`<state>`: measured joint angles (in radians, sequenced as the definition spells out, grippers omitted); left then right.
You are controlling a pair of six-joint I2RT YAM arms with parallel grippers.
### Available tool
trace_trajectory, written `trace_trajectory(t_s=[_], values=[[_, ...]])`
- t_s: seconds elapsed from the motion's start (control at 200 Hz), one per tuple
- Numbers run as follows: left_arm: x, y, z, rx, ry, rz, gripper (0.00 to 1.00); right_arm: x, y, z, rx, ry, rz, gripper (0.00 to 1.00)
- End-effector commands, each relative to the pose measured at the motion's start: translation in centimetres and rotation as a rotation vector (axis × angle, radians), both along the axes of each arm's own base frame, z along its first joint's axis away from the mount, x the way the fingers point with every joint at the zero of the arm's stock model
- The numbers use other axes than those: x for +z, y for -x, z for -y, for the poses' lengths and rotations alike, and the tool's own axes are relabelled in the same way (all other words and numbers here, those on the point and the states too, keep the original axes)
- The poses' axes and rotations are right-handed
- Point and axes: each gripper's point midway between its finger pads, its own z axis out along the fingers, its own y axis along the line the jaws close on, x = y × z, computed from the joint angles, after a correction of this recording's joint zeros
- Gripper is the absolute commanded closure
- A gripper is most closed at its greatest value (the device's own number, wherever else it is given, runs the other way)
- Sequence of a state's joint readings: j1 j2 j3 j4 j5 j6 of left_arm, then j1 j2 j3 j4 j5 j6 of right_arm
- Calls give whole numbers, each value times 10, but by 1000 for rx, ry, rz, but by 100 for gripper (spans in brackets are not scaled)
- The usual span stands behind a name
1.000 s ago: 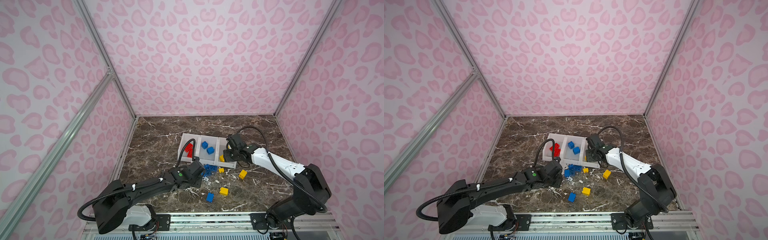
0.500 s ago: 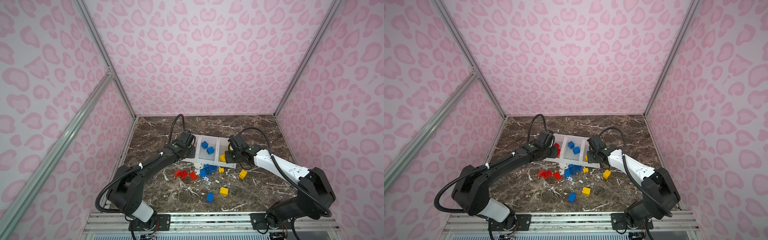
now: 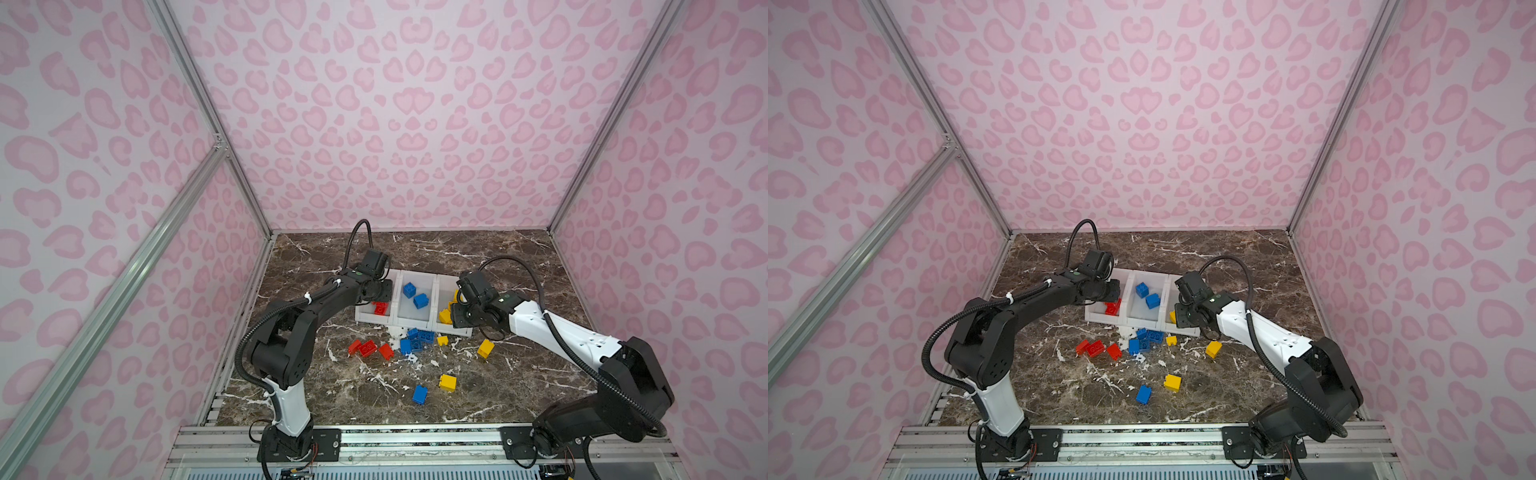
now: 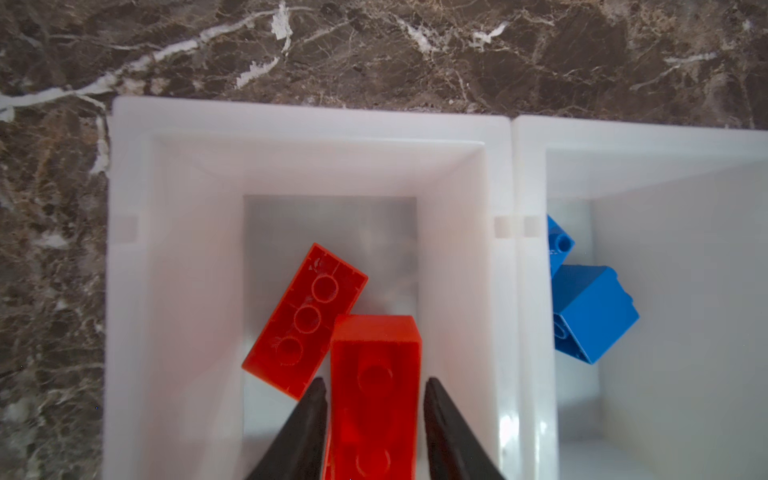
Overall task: Sort the legos into containers by color
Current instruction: 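Carry the red brick into the compartment nearest the left gripper and release, then lower the right gripper to a yellow brick beside the bin while the left gripper withdraws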
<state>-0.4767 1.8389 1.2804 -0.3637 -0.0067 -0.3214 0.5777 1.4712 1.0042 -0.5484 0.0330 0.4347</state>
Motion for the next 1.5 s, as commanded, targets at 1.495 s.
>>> trace_trajectory(t_s=[1.495], values=[[74, 70, -37, 79, 182, 156, 53, -32, 66, 78, -256, 48, -30, 34]])
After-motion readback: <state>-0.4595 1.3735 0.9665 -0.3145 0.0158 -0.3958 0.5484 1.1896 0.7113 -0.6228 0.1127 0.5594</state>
